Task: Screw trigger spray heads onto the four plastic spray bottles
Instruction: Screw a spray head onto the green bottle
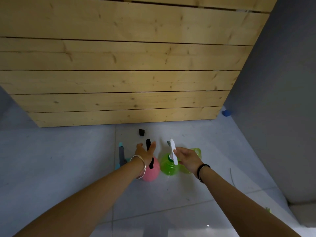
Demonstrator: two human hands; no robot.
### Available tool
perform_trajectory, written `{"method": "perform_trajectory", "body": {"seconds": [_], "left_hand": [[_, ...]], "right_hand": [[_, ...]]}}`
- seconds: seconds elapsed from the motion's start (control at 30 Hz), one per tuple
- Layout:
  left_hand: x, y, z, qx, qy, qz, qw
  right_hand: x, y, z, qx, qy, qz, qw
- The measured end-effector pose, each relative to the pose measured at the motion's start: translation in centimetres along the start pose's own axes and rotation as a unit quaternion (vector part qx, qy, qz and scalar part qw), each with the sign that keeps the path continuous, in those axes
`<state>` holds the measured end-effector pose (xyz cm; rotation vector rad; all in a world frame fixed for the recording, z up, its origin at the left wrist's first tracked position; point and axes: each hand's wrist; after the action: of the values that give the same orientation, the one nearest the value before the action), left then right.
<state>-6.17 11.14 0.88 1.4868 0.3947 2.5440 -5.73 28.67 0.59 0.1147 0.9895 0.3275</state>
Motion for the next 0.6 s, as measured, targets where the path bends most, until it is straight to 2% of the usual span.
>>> {"method": "perform_trajectory", "body": {"seconds": [0.27, 0.33, 0.43, 0.5, 0.6], "left_hand": [[0.7, -0.1, -0.1, 0.010, -0.030, -0.017, 0.999], [0.8, 0.0, -0.2, 0.011, -0.033, -0.023, 0.999], [1.2, 0.2, -0.3, 0.017, -0.043, -0.035, 0.998], [1.4, 0.3, -0.4, 0.022, -0.052, -0.034, 0.998], [2.0, 0.3, -0.6, 0.024, -0.054, -0.036, 0.998]], "right_hand": [[-0.3, 0.7, 0.2, 0.024, -0.008, 0.019, 1.000], [-0.7, 1.5, 0.3, 0.072, 0.023, 0.017, 0.997], [-0.9, 3.3, -0.1, 0.184, 0.069, 0.042, 0.980], [-0.3, 4.5, -0.3, 0.205, 0.049, 0.069, 0.975], [1.2, 5.4, -0.5, 0.177, -0.007, 0.084, 0.981]]}}
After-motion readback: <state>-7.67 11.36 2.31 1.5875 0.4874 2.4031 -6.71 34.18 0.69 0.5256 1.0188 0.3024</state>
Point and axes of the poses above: each hand's wrist, its own z-axis away from the middle knuckle, its own y-axis out of the back of the hand, x = y × z, and after that the axes turned 9 degrees about -y, right-handed
